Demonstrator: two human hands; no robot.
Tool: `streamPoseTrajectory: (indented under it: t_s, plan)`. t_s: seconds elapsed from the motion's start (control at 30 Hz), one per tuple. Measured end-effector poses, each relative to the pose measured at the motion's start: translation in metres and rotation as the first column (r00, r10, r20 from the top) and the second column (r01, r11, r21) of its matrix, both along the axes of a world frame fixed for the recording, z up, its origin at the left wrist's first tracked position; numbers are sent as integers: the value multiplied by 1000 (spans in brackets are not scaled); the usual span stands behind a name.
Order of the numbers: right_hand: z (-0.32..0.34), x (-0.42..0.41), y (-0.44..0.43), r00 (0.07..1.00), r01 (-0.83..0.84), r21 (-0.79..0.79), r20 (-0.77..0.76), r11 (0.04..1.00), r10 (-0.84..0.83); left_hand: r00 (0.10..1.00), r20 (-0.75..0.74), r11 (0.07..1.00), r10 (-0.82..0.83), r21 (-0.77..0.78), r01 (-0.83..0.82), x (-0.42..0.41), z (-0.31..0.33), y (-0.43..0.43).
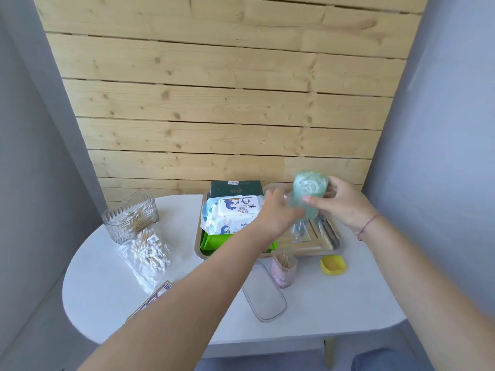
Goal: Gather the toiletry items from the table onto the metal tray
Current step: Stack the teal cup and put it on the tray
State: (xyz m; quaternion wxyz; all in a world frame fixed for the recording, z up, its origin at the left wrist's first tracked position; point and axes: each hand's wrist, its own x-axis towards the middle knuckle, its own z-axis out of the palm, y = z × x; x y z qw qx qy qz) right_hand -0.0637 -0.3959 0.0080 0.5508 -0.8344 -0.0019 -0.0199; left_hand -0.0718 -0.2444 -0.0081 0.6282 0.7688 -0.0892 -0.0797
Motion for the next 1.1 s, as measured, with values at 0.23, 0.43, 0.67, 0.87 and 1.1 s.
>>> streamPoseTrajectory:
  t_s: [0.23,0.43,0.67,0.87,1.1]
  plan:
    - [-71,37,-13,968,199,-374,-72,906,-242,954,-299,999,-27,37,40,36,-21,-44]
    - [-95,55,-13,942,290,-457,-20,841,-336,927,-373,999,-53,-20,49,46,-42,-63]
    - [-102,60,-22,938,326,-533,80,781,-337,922,-381,997,-73,-36,64,55,-45,-69]
    - [-104,53,-22,953,272,-528,35,804,-300,912,-402,997,-82,-29,78,51,-48,-55]
    - [-72,-10,-10,946,297,-391,247,871,-211,994,-73,997,78,3,-78,10,-23,7]
